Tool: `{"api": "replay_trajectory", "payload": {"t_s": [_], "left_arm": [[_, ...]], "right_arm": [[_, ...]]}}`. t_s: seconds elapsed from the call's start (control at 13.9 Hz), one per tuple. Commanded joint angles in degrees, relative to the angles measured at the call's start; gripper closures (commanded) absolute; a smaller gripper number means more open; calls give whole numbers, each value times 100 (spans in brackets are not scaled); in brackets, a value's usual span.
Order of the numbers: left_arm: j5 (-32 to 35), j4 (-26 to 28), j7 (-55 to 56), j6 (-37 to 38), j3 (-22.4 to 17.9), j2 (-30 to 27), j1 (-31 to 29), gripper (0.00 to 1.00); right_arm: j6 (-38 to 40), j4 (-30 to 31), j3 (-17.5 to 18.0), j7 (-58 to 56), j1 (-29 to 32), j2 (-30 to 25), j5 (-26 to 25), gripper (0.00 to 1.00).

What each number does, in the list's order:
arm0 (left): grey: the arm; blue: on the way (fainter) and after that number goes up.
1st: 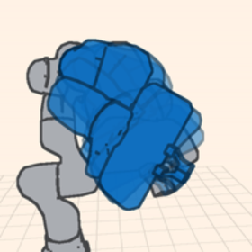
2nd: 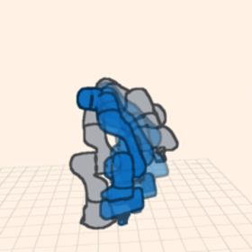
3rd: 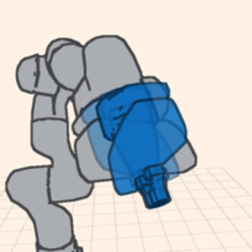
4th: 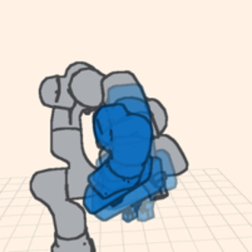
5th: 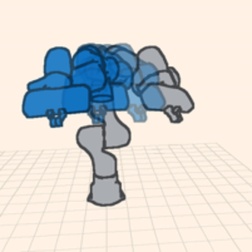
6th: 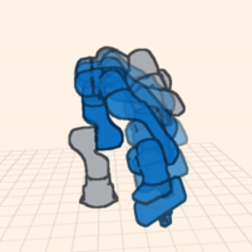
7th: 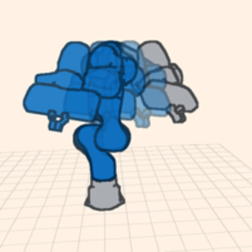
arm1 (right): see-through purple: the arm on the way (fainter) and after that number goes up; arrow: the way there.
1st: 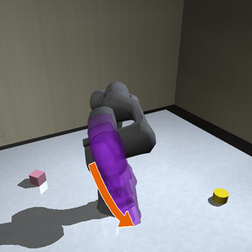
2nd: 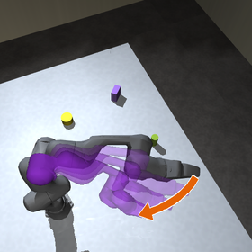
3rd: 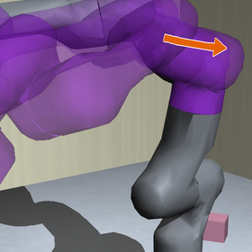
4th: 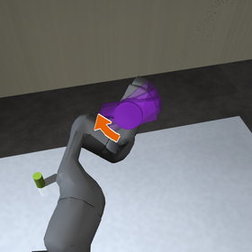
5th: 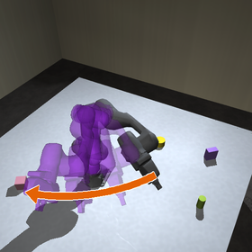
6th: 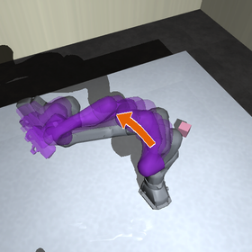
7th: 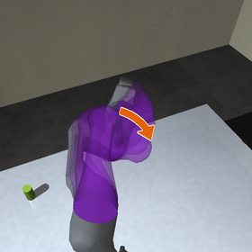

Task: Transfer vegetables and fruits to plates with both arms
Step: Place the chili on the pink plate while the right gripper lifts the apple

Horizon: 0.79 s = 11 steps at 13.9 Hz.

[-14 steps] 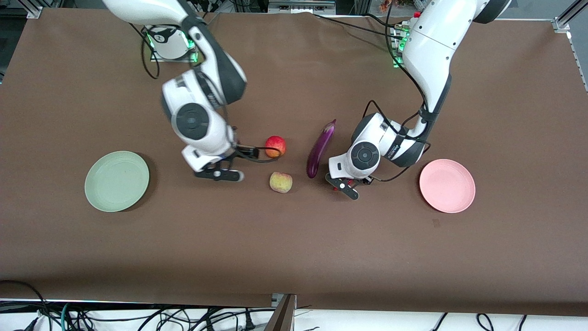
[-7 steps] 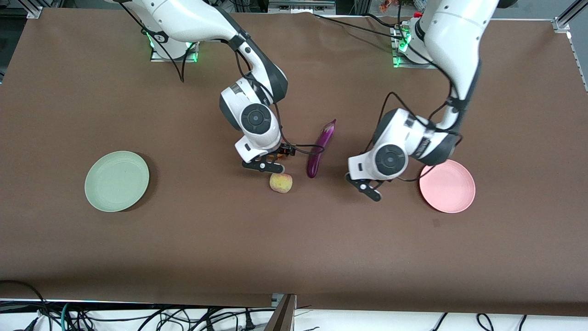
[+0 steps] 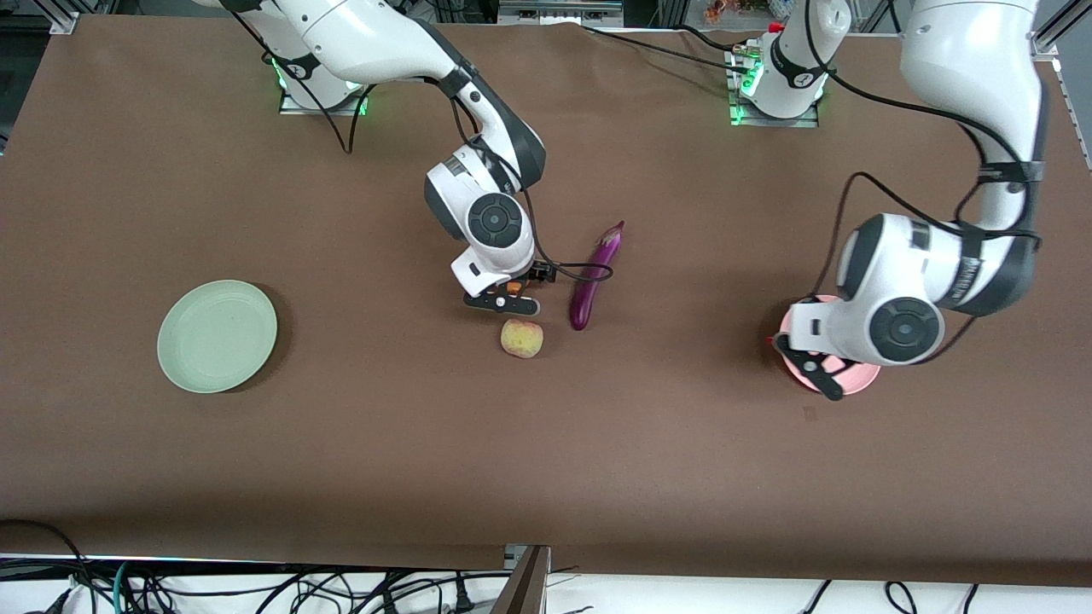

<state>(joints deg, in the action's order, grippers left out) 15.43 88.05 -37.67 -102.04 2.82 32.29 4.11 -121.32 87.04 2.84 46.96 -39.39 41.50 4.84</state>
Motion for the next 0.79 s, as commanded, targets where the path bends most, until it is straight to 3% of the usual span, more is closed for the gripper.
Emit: {"api": "replay_trajectory", "payload": {"t_s": [0.0, 0.36, 0.5, 0.58, 0.65, 0.72], "left_arm": [[425, -166, -765, -463, 70, 382, -156, 86], [434, -104, -1778, -1273, 70, 813, -516, 88], [425, -87, -1832, -1292, 70, 875, -525, 81], [425, -78, -1823, -1300, 70, 875, -517, 51], [408, -86, -1832, -1292, 78, 858, -517, 14], [356, -87, -1840, -1274, 78, 832, -551, 0]], "right_arm": [[29, -12, -73, -309, -113, 68, -53, 0], [12, 102, -82, -688, -130, 103, -88, 0], [3, 181, -82, -767, -166, 121, -237, 0], [3, 190, -82, -776, -174, 138, -316, 0], [3, 190, -82, -776, -192, 156, -369, 0], [3, 190, -82, -776, -201, 174, -387, 2]]}}
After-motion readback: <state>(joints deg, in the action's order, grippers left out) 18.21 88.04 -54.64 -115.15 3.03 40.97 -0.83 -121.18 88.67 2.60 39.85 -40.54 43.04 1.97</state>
